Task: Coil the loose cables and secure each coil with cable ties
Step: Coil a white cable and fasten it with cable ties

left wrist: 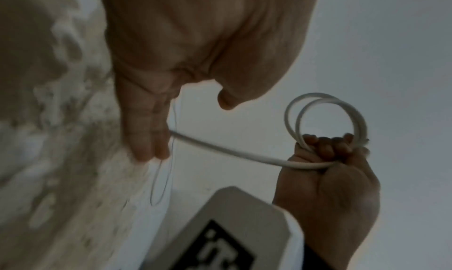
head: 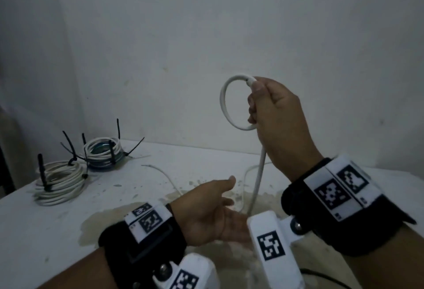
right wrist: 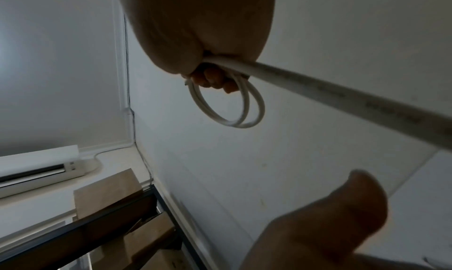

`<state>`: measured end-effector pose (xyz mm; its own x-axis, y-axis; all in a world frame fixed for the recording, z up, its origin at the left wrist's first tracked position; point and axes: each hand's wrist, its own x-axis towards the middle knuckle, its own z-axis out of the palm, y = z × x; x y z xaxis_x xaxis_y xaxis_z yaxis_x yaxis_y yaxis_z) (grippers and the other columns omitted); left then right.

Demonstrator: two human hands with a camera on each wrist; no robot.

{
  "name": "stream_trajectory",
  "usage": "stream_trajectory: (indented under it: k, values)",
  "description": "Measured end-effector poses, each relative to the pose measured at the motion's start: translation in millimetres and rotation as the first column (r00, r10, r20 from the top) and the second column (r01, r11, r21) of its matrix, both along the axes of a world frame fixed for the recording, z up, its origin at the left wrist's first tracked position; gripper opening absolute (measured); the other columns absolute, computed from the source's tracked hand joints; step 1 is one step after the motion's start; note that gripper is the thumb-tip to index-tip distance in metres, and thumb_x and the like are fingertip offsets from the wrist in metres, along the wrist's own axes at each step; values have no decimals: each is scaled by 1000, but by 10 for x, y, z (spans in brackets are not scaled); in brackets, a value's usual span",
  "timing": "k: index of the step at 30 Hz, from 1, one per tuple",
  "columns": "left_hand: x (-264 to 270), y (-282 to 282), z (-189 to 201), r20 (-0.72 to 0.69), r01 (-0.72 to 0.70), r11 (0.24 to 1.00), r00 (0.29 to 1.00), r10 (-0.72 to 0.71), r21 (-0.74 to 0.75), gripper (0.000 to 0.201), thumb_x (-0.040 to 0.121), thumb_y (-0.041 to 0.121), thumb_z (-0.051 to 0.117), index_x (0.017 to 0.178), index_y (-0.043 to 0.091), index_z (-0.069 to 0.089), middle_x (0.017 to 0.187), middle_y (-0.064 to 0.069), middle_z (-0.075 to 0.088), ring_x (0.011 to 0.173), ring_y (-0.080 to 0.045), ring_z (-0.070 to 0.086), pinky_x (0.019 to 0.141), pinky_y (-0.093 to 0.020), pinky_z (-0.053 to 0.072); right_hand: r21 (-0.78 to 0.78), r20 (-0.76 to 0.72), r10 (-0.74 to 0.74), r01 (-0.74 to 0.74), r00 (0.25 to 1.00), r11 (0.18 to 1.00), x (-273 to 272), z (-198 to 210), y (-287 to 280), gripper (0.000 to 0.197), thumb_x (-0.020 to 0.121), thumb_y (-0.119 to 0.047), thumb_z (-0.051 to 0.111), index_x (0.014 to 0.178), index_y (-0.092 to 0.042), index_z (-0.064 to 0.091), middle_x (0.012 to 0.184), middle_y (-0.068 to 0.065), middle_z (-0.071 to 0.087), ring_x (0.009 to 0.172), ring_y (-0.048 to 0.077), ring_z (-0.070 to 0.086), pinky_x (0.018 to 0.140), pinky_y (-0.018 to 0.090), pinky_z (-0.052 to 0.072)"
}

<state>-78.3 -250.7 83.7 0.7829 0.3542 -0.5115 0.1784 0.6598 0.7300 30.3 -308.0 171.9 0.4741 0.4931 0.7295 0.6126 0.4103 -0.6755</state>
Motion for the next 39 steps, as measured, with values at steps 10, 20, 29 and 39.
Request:
stream_trajectory:
  k: [10,20,29,39]
  values:
    - [256,384,235,392,-579,796,701,596,-173,19,98,-5,37,84,-1,49,82,-13,48,73,-21,51,91,-37,48,198,-424,347,-288,836,937,283,-313,-303,22,100,-18,42,96,-11,62,62,-3,50,53,11,48,65,33,47]
    - [275,357,287,594,-716,516,689,415,470,24,98,0,40,102,7,62,72,-8,48,63,-13,52,68,-30,59,171,-605,431,-419,669,892,344,-715,-318,23,98,-16,40,93,-7,60,57,-2,41,45,9,31,51,25,37]
    - [322,367,-31,450,-450,-47,873,190,892,28,98,7,44,117,15,63,82,2,55,69,-6,63,63,-11,50,80,-661,366,-423,655,903,470,-920,-372,25,98,-16,39,93,-4,60,55,-3,38,42,8,28,46,24,33]
    - [461,167,-228,352,-261,568,934,-55,780,34,97,-2,36,102,8,68,65,-6,64,51,-20,54,51,-28,49,-295,-590,175,-412,789,862,479,-1172,-370,19,97,-14,45,78,-14,49,52,-4,40,43,9,30,44,23,29]
